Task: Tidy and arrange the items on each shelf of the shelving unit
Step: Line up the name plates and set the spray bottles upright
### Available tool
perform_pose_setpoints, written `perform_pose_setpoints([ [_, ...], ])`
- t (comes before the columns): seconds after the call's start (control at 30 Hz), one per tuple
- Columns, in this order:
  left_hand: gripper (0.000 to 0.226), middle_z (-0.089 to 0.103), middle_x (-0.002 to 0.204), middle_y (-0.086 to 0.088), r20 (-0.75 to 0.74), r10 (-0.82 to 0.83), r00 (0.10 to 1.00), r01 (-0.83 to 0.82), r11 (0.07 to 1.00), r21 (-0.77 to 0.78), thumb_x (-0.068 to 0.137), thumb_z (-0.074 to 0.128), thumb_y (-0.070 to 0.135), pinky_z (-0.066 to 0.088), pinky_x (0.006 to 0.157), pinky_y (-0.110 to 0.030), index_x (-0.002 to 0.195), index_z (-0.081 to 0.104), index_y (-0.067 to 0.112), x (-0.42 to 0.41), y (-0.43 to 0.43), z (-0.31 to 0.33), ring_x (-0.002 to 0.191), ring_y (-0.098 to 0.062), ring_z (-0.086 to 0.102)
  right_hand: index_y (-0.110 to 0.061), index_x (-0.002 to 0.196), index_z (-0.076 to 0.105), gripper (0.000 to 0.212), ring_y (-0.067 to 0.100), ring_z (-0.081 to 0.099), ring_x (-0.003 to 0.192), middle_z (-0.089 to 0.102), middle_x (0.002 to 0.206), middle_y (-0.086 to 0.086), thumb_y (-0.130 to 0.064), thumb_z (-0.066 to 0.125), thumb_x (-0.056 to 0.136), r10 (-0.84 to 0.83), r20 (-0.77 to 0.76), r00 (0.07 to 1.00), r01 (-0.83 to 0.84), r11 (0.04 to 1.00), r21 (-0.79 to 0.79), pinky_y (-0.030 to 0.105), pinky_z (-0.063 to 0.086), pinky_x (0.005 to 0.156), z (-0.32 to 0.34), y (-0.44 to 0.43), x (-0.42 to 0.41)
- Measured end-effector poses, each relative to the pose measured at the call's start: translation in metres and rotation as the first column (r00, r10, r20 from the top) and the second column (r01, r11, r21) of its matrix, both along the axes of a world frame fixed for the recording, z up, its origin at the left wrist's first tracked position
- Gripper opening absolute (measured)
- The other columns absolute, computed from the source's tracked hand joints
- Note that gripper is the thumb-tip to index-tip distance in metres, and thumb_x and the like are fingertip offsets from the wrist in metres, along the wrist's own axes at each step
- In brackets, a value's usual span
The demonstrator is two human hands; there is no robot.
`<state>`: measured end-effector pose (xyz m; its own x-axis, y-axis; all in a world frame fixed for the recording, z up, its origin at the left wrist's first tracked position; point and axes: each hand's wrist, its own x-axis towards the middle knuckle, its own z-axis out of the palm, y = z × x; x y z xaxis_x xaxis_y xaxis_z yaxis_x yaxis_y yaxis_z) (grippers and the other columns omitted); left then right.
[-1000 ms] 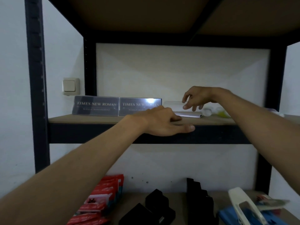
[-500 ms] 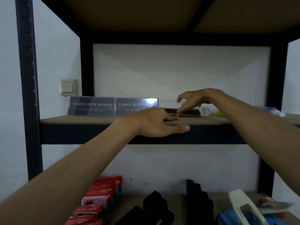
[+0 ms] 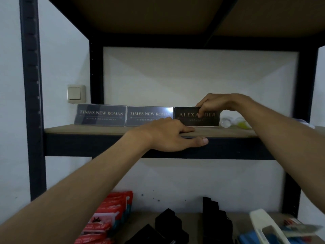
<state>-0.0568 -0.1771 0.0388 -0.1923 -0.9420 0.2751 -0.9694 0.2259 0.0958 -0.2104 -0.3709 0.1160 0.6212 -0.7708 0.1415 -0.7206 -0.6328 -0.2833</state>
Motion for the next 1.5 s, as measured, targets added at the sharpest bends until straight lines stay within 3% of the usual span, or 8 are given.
perform_pose_setpoints([
  [0.23, 0.075, 0.06, 0.133, 0.006, 0.013, 0.013, 1.0, -0.013, 1.0, 0.004, 0.079, 0.032, 0.088, 0.043, 0.106, -0.043, 0.141, 0.048, 0.048, 0.001, 0.0, -0.001, 0.122, -0.019, 0.052, -0.018, 0.108, 0.071, 0.026, 0.025, 0.072, 0.094, 0.073, 0.103, 0.009, -0.027, 0.065, 0.085, -0.001, 0.054, 0.999, -0.001, 1.0, 0.029, 0.041, 0.06, 0.082, 0.001, -0.004, -0.005],
  [0.43, 0.071, 0.058, 0.137, 0.001, 0.028, 0.039, 0.999, -0.039, 0.999, -0.003, 0.081, 0.032, 0.085, 0.039, 0.108, -0.043, 0.142, 0.045, 0.05, -0.004, 0.005, 0.0, 0.128, -0.022, 0.048, -0.005, 0.1, 0.071, 0.032, 0.022, 0.063, 0.082, 0.071, 0.091, 0.011, -0.029, 0.066, 0.079, 0.001, 0.088, 0.996, -0.001, 1.0, 0.0, 0.035, 0.044, 0.074, 0.0, -0.002, -0.003],
  [0.6, 0.077, 0.051, 0.147, 0.002, 0.047, 0.061, 0.997, -0.061, 0.998, 0.006, 0.076, 0.028, 0.089, 0.034, 0.113, -0.045, 0.141, 0.046, 0.051, -0.003, 0.004, -0.001, 0.136, -0.024, 0.042, -0.018, 0.085, 0.069, 0.011, 0.021, 0.059, 0.08, 0.067, 0.086, 0.006, -0.027, 0.063, 0.084, 0.024, 0.02, 1.0, -0.024, 1.0, -0.006, 0.033, 0.044, 0.073, -0.001, 0.003, 0.001],
  [0.87, 0.07, 0.055, 0.142, 0.008, 0.029, 0.036, 0.999, -0.036, 0.999, -0.002, 0.075, 0.028, 0.092, 0.037, 0.111, -0.042, 0.134, 0.047, 0.058, 0.0, 0.001, -0.002, 0.132, -0.021, 0.046, -0.02, 0.064, 0.054, 0.021, 0.02, 0.047, 0.069, 0.055, 0.07, 0.001, -0.031, 0.062, 0.08, 0.038, 0.014, 0.999, -0.038, 0.998, -0.043, 0.034, 0.036, 0.069, -0.002, 0.011, 0.001],
  [1.03, 0.079, 0.057, 0.14, 0.01, 0.025, 0.03, 0.999, -0.03, 1.0, -0.003, 0.069, 0.024, 0.097, 0.04, 0.109, -0.043, 0.132, 0.05, 0.057, 0.001, -0.001, -0.003, 0.129, -0.019, 0.049, -0.003, 0.092, 0.069, 0.034, 0.02, 0.059, 0.082, 0.068, 0.089, 0.006, -0.036, 0.062, 0.083, 0.092, 0.021, 0.996, -0.09, 0.994, -0.058, 0.033, 0.043, 0.078, -0.001, 0.01, -0.006],
  [1.13, 0.081, 0.056, 0.141, 0.008, 0.015, 0.038, 0.999, -0.038, 0.999, 0.005, 0.067, 0.024, 0.095, 0.039, 0.109, -0.042, 0.134, 0.05, 0.056, 0.0, 0.0, -0.003, 0.13, -0.019, 0.049, -0.021, 0.094, 0.076, 0.017, 0.015, 0.063, 0.095, 0.07, 0.096, -0.005, -0.029, 0.062, 0.089, 0.125, 0.072, 0.99, -0.12, 0.99, -0.072, 0.03, 0.044, 0.079, -0.002, 0.012, -0.01],
  [1.3, 0.075, 0.055, 0.142, 0.007, 0.022, 0.051, 0.998, -0.052, 0.998, 0.023, 0.073, 0.028, 0.093, 0.037, 0.111, -0.044, 0.133, 0.051, 0.054, -0.001, 0.0, -0.001, 0.132, -0.021, 0.046, -0.024, 0.12, 0.067, 0.026, 0.003, 0.052, 0.098, 0.057, 0.104, -0.017, -0.025, 0.059, 0.095, 0.155, 0.211, 0.965, -0.132, 0.984, -0.122, 0.023, 0.039, 0.079, -0.006, 0.019, -0.024],
  [1.5, 0.093, 0.05, 0.147, 0.005, -0.004, 0.03, 1.0, -0.031, 0.999, -0.014, 0.069, 0.034, 0.096, 0.037, 0.112, -0.045, 0.141, 0.052, 0.039, 0.003, -0.004, 0.001, 0.137, -0.019, 0.041, -0.037, 0.125, 0.062, 0.038, 0.018, 0.058, 0.114, 0.069, 0.11, -0.002, -0.032, 0.065, 0.088, 0.087, 0.275, 0.958, -0.028, 0.977, -0.212, 0.044, 0.042, 0.103, -0.008, 0.023, -0.058],
])
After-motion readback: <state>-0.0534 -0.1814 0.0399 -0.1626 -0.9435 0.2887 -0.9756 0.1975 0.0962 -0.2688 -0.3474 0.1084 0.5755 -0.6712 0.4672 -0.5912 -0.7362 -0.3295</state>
